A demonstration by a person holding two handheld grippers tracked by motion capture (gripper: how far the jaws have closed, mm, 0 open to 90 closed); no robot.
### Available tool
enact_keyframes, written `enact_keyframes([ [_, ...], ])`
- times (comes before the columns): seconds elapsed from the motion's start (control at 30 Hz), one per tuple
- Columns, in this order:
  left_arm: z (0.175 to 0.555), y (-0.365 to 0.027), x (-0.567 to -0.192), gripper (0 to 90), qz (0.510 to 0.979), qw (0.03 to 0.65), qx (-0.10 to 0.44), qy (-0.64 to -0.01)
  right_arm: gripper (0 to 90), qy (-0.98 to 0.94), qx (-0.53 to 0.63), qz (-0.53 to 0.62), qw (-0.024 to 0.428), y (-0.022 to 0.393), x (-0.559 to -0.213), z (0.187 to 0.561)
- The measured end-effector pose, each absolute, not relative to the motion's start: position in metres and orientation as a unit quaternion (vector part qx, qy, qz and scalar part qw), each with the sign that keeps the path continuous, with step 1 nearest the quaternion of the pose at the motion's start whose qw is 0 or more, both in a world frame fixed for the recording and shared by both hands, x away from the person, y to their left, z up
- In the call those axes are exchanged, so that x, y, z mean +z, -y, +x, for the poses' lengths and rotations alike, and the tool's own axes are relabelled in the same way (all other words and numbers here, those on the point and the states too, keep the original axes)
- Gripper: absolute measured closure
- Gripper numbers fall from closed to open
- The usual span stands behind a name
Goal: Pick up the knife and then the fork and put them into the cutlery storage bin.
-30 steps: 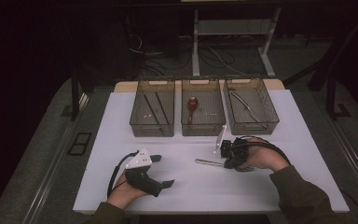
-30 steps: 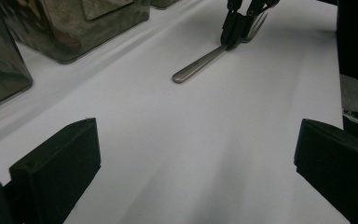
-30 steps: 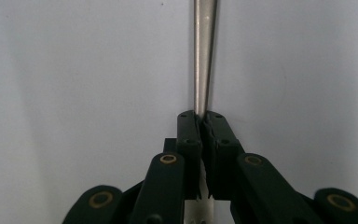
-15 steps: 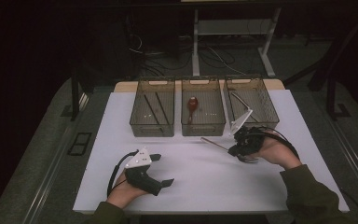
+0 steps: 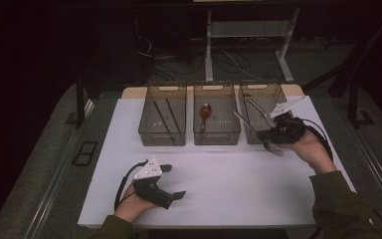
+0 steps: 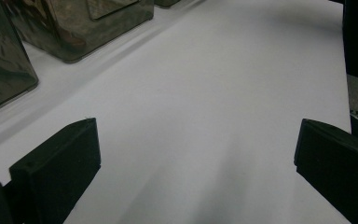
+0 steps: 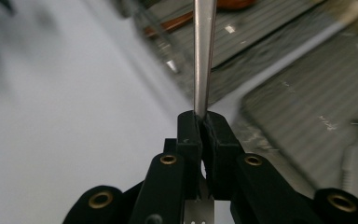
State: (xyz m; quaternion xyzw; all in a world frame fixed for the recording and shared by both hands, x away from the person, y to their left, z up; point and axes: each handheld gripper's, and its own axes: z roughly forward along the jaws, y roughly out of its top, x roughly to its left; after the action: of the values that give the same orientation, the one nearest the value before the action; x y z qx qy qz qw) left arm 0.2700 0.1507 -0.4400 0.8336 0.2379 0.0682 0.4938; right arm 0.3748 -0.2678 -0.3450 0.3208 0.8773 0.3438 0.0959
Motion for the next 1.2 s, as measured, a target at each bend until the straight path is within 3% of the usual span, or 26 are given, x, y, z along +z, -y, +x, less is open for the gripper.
enact_keyframes([
  [0.23, 0.27, -0.152, -0.44, 0.0, 0.832, 0.495, 0.068, -0.24, 84.3, -0.827, 0.367, 0.397, 0.155, 0.291, -0.336, 0.409],
  [0.53, 0.27, -0.15, -0.44, 0.0, 0.834, 0.492, 0.067, -0.24, 84.3, -0.801, 0.347, 0.451, 0.184, 0.299, -0.352, 0.459],
  [0.87, 0.27, -0.15, -0.441, 0.0, 0.833, 0.494, 0.066, -0.241, 83.7, -0.814, 0.281, 0.484, 0.153, 0.306, -0.389, 0.482],
  [1.2, 0.271, -0.15, -0.44, 0.0, 0.831, 0.494, 0.067, -0.245, 47.5, -0.794, 0.336, 0.483, 0.151, 0.316, -0.379, 0.466],
])
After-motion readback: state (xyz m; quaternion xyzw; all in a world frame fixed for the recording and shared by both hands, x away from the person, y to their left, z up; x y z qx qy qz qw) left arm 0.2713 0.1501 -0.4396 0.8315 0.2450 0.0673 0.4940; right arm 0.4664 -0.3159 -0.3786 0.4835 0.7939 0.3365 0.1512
